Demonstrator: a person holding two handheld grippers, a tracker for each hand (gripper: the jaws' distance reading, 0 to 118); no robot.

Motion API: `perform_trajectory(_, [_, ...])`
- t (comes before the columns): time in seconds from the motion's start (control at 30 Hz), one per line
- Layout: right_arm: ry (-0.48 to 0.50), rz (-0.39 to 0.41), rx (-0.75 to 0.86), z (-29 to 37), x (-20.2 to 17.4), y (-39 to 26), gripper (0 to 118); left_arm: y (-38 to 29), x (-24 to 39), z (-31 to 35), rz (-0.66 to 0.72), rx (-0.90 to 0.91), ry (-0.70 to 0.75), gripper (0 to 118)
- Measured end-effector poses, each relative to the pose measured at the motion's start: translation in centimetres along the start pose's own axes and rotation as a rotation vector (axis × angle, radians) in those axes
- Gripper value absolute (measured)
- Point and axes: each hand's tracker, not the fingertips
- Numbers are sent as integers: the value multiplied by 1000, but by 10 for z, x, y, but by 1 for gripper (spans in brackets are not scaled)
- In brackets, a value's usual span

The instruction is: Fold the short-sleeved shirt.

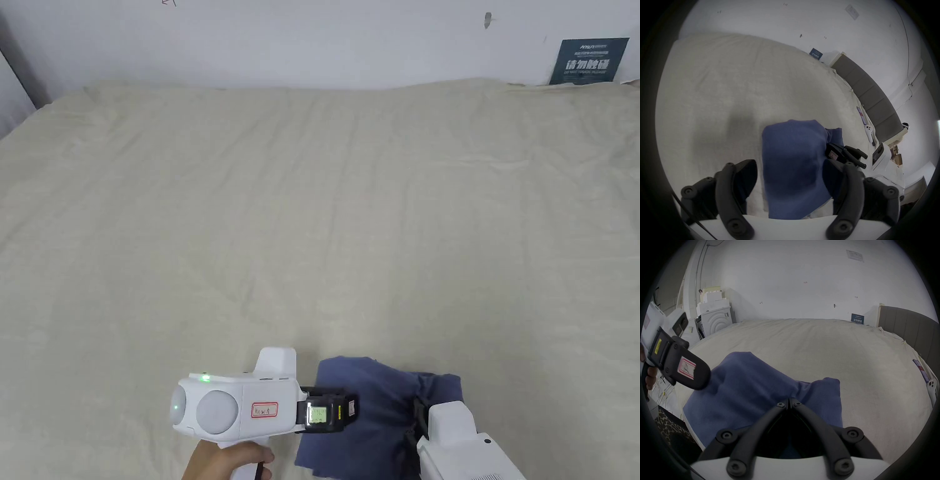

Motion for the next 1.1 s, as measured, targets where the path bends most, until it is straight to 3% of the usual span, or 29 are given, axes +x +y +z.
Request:
perform_trajectory(0.13, [6,-7,-3,1,1,1,0,3,-5,-13,7,-58,37,62])
perform_trajectory(0.23, [11,-7,-6,1,3,1,0,4,-11,-17,79,-90,25,54])
perform_trajectory(0.37, [17,-8,-20,1,6,3,0,6,-6,-23,59,-104,54,47])
perform_trajectory(0.57, [26,-41,-16,13,14,16,0,6,5,-10,22,-78,53,26])
perform_trajectory(0.73, [18,-48,105,43,31,44,0,21,9,12,-13,-45,22,22])
perform_trajectory(0.83, [-3,-31,187,64,41,69,0,35,-1,29,-57,-25,68,22])
perform_trajectory(1.1, [-49,-35,308,100,52,121,0,69,-78,103,-7,45,248,22])
